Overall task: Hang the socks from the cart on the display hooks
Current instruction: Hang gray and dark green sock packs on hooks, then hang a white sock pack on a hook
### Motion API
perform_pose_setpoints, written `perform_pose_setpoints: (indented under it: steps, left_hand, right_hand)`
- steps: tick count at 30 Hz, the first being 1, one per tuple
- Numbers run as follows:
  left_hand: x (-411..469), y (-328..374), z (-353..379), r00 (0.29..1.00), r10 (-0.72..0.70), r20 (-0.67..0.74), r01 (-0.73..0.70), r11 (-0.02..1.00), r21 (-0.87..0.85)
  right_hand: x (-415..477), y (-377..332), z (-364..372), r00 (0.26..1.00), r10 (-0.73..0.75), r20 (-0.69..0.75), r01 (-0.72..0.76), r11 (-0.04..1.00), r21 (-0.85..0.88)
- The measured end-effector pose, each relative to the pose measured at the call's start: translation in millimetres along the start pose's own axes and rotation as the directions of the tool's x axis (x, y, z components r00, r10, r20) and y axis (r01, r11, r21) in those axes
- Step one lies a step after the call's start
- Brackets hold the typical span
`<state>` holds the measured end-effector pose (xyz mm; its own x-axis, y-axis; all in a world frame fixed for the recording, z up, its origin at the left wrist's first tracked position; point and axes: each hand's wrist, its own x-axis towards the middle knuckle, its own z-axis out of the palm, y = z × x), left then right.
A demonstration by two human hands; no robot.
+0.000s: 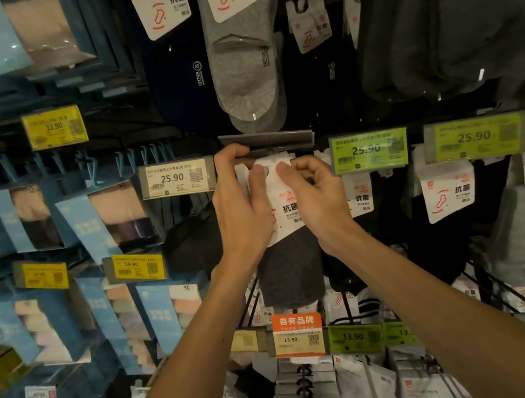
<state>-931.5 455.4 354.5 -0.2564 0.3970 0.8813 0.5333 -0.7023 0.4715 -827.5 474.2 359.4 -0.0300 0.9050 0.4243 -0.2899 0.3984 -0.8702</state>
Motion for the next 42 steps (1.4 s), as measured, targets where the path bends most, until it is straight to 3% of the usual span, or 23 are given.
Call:
perform_pose_setpoints:
  steps: [7,12,16,25,34,38,42]
  left_hand:
    - [-6.8,-9.0,3.0,0.999,0.004,0.045,-0.003,0.999,-0.033]
    - [-1.3,-28.2,10.0,0.994,0.105,-0.004,-0.103,0.984,0.145]
    - [-4.2,-41.8,15.4,0.994,0.098,-0.041,-0.084,0.96,0.266]
    - [-12.8,-51.3,10.1,0.974,0.222,0.04,-0.221,0.902,0.371]
    - [-39.5,-28.8,-25.6,0.98,0.165,0.112,-0.199,0.846,0.494]
    - [-49.7,13.4,-43.7,0.977,0.027,0.213,-0.135,0.849,0.511]
    - [-63.7,78.6,-28.0,0.898,-0.003,0.44,-0.234,0.844,0.483]
  right_hand:
    - [5.1,14.8,-5.4,0.998,-0.031,-0.048,0.026,0.995,-0.091]
    - [21.1,23.4,-3.7,0.993,-0.107,-0.056,0.093,0.974,-0.209]
    - [29.6,35.5,-6.2,0.986,-0.156,-0.062,0.13,0.946,-0.298]
    - [25.7,43.6,-18.6,0.964,-0.265,-0.028,0.228,0.876,-0.426]
    - [-20.5,36.1,-50.5,0.983,-0.172,0.059,0.173,0.79,-0.589]
    - [-60.9,22.8,-91.9,0.98,-0.153,0.127,0.198,0.717,-0.669]
    - [-133.5,3.2,-174.8,0.991,-0.099,0.093,0.136,0.727,-0.673]
